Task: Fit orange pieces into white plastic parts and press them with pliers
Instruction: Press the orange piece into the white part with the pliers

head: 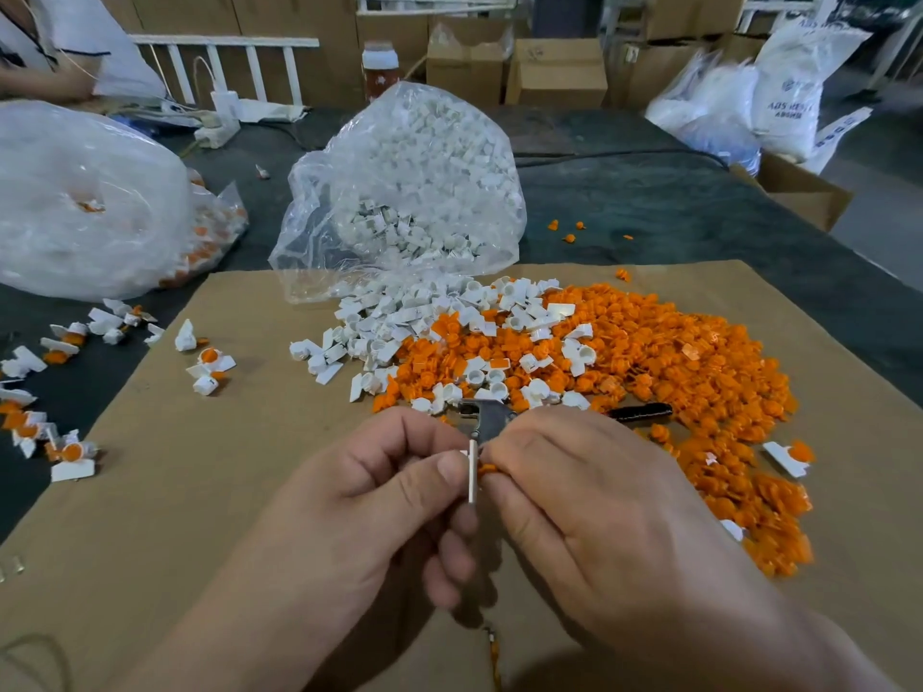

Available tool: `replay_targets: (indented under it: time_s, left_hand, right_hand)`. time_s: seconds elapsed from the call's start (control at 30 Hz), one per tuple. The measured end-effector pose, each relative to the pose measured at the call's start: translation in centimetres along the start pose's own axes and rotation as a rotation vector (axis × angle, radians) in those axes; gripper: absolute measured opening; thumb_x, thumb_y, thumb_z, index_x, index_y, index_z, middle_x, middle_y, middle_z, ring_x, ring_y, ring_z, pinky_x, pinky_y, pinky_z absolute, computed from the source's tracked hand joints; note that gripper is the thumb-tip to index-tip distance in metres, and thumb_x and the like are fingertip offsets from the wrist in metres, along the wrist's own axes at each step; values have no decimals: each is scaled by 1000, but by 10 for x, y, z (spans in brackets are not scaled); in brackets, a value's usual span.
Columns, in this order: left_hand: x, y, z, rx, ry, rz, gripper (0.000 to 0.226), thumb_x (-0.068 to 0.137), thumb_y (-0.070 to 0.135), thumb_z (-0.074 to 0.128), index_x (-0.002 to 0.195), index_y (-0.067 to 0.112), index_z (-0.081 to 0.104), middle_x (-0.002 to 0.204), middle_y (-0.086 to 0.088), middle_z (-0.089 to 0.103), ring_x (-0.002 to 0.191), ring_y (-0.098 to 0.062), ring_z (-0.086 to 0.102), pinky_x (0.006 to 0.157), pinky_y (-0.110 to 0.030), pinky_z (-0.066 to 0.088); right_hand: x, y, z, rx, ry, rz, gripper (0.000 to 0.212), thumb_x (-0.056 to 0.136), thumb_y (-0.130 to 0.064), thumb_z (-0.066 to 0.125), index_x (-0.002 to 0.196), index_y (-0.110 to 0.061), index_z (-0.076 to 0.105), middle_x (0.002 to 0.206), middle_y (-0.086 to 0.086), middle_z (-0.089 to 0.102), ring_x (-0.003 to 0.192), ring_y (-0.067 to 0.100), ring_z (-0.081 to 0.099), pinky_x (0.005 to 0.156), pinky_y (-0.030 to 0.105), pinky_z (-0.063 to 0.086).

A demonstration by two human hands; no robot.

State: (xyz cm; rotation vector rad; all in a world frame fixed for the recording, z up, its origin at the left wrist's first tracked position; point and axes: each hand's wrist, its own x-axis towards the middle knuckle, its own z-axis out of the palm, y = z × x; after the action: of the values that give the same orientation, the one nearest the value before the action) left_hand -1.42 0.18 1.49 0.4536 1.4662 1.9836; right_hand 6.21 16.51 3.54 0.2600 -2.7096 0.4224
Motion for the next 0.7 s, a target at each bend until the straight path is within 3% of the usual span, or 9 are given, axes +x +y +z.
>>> replay_targets:
  time_s: [0.13,0.2,0.27,0.3,0.37,0.43,0.53,0.63,0.7]
  left_hand:
    - [-4,2,-6,146,-61,111,31,70,43,80,83,17,70,61,-10,62,45,-20,59,41,-26,47]
    - [-7,-3,-7,391,-23,267,32,77,58,73,89,29,70,64,-1,65,49,-19,63,46,-27,50]
    - [-9,-11,-7,692,41,488,33,87,66,60,100,36,67,71,8,67,56,-14,65,49,-25,51]
    - [-9,-13,-6,787,47,576,30,91,65,56,102,39,65,75,13,67,59,-11,65,49,-25,52]
    - [-10,-14,-5,841,55,641,26,93,64,53,103,42,63,80,15,67,60,-10,64,49,-26,52]
    - [-8,-7,-5,701,97,515,34,85,69,60,99,39,67,70,6,66,53,-17,62,46,-27,50]
    - [-3,-1,-9,429,93,249,27,69,50,71,81,26,70,54,-4,59,39,-17,55,38,-22,42]
    - [0,1,-10,227,7,27,27,61,42,72,72,19,67,51,-9,54,32,-15,46,33,-19,36]
    - [1,0,-13,176,-42,-14,28,63,40,74,74,16,67,51,-9,53,32,-14,46,32,-19,36]
  right_hand:
    - [-3,-7,-2,238,-9,78,28,96,-38,40,79,-24,57,74,-10,51,69,9,51,57,28,41]
    - [-2,-11,-4,479,-43,253,28,89,-39,45,70,-20,53,64,-7,52,60,9,51,49,23,38]
    - [-1,-12,-5,814,-187,533,22,74,-33,50,61,-16,53,49,-7,44,43,7,40,41,24,29]
    - [1,-13,-6,1010,-292,675,19,67,-29,49,54,-16,53,45,-5,39,37,9,33,38,26,23]
    - [3,-16,-8,1183,-369,778,18,63,-28,50,49,-18,53,43,1,36,34,14,27,40,25,18]
    - [-2,-14,-5,1001,-297,621,22,72,-42,53,63,-23,59,50,-5,47,41,12,41,42,32,30]
    - [-4,-8,-6,296,-74,189,23,91,-55,42,92,-36,55,82,-14,54,71,5,53,58,26,43]
    - [-4,-6,-3,138,-81,50,27,98,-44,36,93,-26,55,85,-10,47,71,10,47,56,36,46]
    - [-4,-6,1,144,-79,39,30,98,-46,33,88,-27,53,82,-11,45,70,9,46,56,36,44]
